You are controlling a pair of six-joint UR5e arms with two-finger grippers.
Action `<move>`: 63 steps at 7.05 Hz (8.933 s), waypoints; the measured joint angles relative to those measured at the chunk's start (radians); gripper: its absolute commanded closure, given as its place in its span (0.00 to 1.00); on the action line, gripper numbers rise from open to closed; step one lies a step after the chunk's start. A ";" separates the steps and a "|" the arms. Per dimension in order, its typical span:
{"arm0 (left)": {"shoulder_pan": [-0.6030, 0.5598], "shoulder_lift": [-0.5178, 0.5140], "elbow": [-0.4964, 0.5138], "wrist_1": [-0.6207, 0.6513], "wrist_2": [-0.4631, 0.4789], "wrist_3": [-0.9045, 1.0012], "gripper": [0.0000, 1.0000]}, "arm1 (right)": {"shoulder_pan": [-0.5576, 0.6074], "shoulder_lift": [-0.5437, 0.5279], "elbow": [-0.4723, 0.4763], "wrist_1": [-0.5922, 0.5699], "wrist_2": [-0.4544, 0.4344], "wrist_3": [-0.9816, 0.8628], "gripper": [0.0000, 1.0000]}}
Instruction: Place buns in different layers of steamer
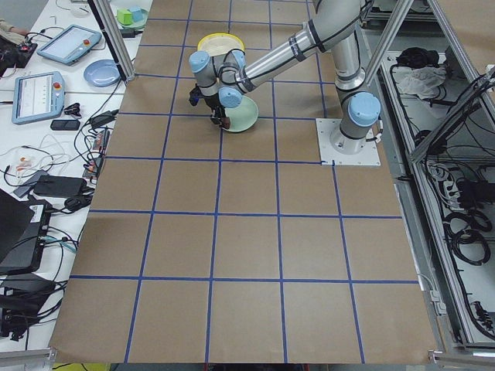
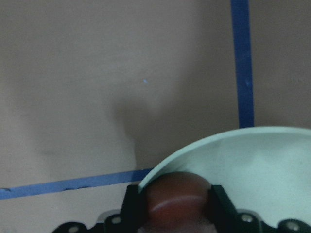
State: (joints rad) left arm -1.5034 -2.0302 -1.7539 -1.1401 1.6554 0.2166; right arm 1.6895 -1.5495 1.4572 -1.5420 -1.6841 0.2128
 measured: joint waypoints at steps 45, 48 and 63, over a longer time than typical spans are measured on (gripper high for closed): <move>-0.084 0.527 0.195 -0.495 -0.074 -0.204 0.00 | -0.010 -0.012 0.026 -0.041 0.100 0.000 0.00; -0.081 0.525 0.194 -0.495 -0.073 -0.204 0.00 | -0.010 -0.012 0.026 -0.041 0.100 -0.001 0.00; -0.081 0.548 0.183 -0.535 -0.074 -0.203 0.00 | -0.010 -0.012 0.028 -0.041 0.100 -0.001 0.00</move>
State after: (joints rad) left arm -1.5848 -1.4824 -1.5706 -1.6749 1.5812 0.0135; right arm 1.6797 -1.5616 1.4849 -1.5830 -1.5839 0.2117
